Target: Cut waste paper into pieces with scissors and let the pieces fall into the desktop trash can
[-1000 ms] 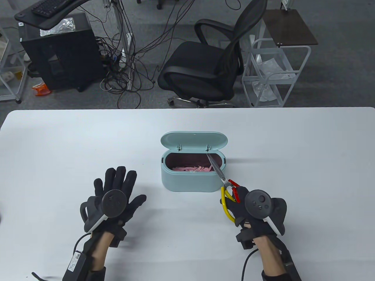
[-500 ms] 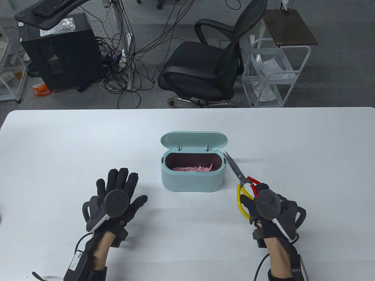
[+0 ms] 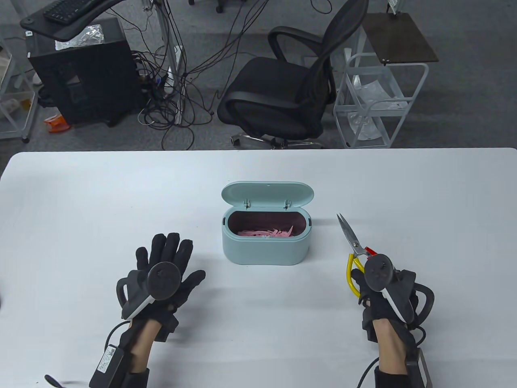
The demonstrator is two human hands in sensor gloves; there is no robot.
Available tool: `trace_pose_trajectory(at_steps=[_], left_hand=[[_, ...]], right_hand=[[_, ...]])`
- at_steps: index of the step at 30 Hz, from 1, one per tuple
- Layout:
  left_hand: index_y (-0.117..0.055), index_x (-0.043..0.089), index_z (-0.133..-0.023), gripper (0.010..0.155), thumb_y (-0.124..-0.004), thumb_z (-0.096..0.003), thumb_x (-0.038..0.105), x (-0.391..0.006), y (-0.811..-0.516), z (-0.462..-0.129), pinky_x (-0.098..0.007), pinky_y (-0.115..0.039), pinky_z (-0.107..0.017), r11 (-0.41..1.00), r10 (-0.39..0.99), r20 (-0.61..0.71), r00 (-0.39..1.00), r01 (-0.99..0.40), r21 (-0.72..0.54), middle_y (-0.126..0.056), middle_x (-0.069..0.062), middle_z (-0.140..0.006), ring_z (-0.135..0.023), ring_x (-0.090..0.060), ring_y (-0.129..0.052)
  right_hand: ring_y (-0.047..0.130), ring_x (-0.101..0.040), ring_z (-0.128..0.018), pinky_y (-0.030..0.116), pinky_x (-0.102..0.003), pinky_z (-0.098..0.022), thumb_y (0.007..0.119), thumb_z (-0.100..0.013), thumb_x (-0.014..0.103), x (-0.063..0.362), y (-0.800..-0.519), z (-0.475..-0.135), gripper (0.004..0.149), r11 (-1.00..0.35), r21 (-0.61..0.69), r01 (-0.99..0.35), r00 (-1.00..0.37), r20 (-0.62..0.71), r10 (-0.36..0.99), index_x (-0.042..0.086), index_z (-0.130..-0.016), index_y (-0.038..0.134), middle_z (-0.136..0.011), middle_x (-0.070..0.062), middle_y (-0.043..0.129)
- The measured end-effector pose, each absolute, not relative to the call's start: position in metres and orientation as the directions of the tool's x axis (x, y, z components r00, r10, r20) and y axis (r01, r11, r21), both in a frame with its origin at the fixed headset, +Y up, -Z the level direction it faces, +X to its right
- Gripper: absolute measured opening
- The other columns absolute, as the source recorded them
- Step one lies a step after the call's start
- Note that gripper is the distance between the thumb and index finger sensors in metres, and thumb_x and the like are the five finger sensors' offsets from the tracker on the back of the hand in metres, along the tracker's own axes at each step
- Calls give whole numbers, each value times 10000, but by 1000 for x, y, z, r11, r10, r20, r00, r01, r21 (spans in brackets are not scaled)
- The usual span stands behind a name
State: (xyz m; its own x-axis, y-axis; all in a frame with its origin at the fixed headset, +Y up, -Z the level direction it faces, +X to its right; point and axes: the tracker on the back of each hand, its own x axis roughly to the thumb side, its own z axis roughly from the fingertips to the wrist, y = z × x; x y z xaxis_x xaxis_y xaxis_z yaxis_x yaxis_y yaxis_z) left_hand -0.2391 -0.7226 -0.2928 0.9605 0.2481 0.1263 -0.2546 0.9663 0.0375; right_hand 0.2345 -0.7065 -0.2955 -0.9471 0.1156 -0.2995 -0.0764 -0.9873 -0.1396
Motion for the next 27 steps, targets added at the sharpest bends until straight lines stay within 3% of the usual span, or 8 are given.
trace_pose_trajectory(at_steps=[12,27], left_hand=[[-477,295,-1156,832,-629,-446,701,-235,-724,-293,-673,-259,-765,969,243,135,960,-248,19,-399,-26,-1268,-1172,-360,-278],[-478,291,-1155,837,-625,-444,707,-235,-723,-293,-672,-262,-765,966,254,133,958,-259,17,-403,-31,-1268,-1171,-364,-284]], right_hand=[[1057,-141,-263,813,-489,-569,877,-320,554,224,-746,-309,670,-1000,27,9,-936,-352,-17,104,-807,786,-564,-10,1006],[1098,-194,-355,831,-502,-562,869,-341,529,207,-761,-307,676,-991,89,105,-930,-345,-129,118,-869,776,-633,-29,1017]])
